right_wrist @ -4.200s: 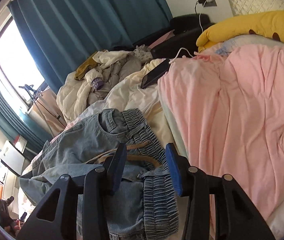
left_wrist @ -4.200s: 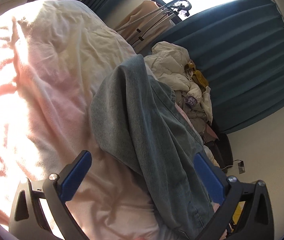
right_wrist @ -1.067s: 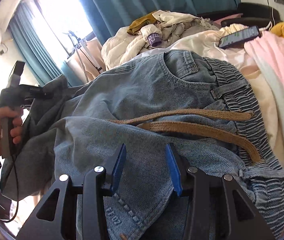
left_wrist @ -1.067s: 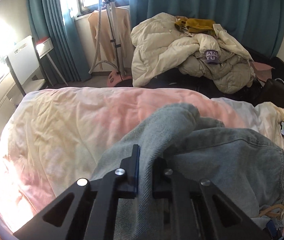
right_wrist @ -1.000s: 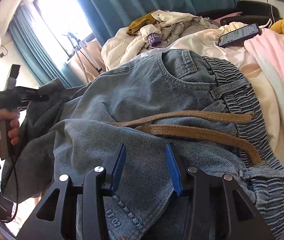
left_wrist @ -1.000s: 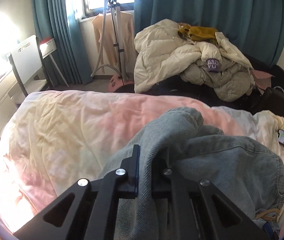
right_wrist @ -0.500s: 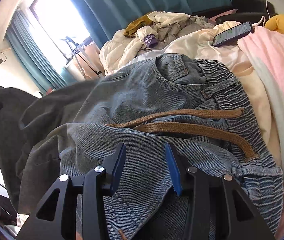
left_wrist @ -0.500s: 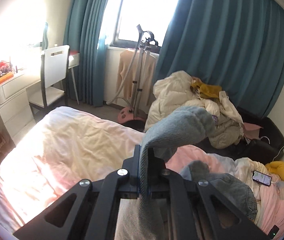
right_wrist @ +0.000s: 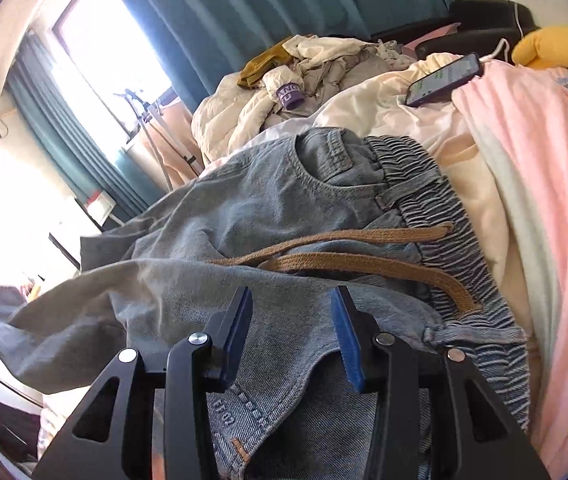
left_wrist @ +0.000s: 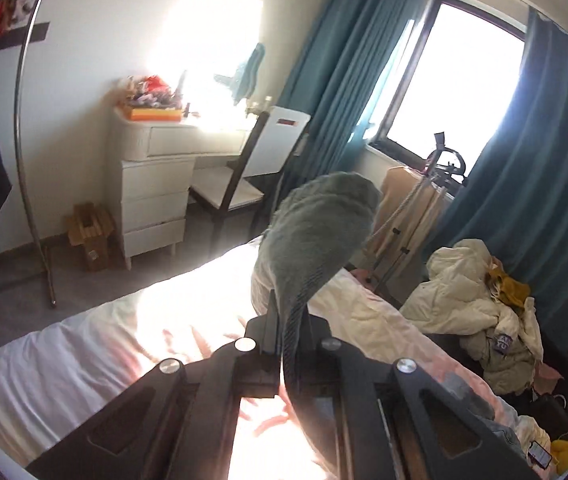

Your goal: Fold clothes

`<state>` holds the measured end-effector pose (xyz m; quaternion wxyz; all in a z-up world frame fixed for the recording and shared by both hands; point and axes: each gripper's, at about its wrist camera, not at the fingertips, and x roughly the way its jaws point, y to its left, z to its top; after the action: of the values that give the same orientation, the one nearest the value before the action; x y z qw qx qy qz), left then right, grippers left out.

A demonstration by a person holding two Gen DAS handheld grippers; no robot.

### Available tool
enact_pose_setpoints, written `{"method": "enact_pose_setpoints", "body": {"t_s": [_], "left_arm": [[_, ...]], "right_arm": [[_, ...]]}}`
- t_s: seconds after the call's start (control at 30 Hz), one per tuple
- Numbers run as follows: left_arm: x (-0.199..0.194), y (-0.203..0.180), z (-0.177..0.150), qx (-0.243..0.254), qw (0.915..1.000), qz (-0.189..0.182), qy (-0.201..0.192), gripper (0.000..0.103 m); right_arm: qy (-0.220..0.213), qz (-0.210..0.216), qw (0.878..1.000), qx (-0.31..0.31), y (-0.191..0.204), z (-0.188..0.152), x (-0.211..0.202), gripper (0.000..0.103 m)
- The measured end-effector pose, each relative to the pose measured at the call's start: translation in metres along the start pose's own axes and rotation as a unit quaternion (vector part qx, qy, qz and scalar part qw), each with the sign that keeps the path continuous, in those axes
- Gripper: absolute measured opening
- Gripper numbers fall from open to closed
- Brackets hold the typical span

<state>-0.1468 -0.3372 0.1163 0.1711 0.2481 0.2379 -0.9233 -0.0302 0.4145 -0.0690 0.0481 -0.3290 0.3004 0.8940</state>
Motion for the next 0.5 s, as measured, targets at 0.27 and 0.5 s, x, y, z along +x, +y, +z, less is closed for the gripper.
{"method": "enact_pose_setpoints", "body": {"t_s": [0.27,0.5], "left_arm": [[0.047,0.121,-0.07,-0.116,0.9905,-0.013,0.071,0.004],[0.074,0.153,-0.1,-0.133,0.986,-0.023,0.098,0.004]], "right_arm": [[0.008,-0.012,0.994,0.111,-0.031,-0.008,-0.055,0.041],[0.039,0.017,0.95,0.309,-0.07,-0.059,-0.093,0.063]]}}
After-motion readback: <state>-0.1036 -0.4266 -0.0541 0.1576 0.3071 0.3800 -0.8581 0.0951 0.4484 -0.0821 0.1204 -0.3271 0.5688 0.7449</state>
